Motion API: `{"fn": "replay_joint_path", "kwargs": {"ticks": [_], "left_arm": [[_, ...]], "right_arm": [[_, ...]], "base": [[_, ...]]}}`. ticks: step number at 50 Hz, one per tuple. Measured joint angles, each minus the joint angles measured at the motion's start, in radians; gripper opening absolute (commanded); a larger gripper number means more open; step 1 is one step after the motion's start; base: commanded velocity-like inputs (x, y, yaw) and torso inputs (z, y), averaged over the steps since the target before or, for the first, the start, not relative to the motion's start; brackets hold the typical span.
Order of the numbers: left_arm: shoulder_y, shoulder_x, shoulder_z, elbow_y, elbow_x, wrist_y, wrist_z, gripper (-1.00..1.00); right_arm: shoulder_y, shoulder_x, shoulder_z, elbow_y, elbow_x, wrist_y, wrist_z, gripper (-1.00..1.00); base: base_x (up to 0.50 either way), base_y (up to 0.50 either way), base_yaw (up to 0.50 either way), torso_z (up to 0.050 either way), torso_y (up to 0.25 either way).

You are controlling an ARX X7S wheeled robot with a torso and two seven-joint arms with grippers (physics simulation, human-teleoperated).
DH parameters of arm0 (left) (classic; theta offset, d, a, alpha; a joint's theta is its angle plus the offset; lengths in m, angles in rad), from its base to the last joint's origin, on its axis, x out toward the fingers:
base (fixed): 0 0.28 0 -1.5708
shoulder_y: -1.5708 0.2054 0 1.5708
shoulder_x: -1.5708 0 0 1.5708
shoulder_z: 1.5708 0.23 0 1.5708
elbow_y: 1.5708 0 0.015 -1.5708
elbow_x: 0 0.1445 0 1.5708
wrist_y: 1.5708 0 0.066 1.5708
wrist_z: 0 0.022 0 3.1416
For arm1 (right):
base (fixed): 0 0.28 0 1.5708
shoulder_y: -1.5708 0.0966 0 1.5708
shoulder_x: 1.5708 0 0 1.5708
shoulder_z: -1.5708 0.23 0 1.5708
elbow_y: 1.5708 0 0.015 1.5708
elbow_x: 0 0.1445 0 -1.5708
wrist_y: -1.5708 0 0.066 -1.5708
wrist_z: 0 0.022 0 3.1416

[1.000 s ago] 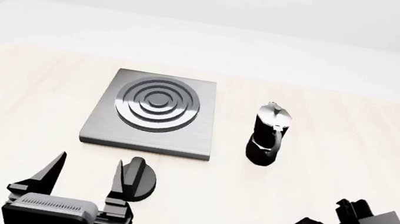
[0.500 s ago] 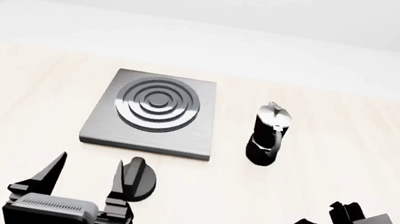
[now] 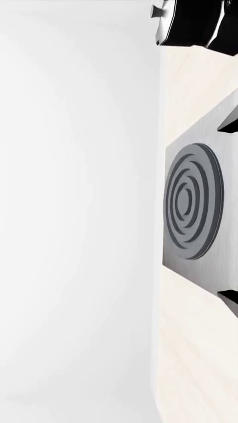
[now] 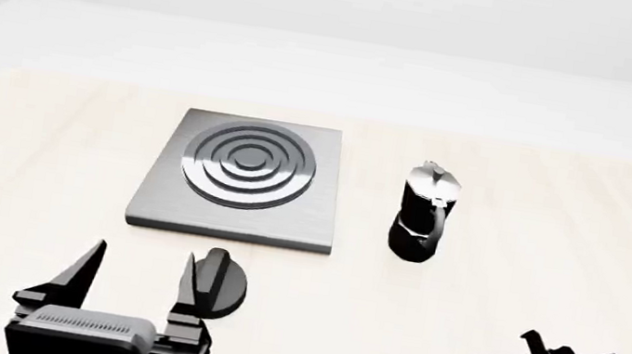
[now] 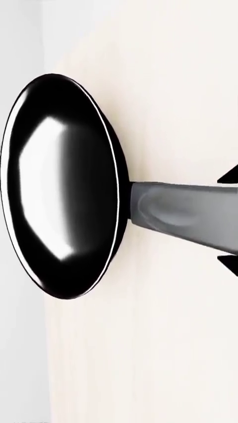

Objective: Put the frying pan on the stove.

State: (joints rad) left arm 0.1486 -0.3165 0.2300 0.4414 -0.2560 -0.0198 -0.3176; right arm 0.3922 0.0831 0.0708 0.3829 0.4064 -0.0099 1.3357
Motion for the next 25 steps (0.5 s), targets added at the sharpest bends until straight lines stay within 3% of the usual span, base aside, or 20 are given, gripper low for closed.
{"fn": "replay_joint_path", "kwargs": {"ticks": [25], "left_arm": [[-0.004,-0.007,0.007,-0.005,-0.004,0.004,-0.007,1.00]], "right_arm": [[-0.121,0.040,-0.124,-0.296,-0.060,0.072,0.016,-1.00]], "base": [[0.00,0.00,0.00,0.000,0.000]]}}
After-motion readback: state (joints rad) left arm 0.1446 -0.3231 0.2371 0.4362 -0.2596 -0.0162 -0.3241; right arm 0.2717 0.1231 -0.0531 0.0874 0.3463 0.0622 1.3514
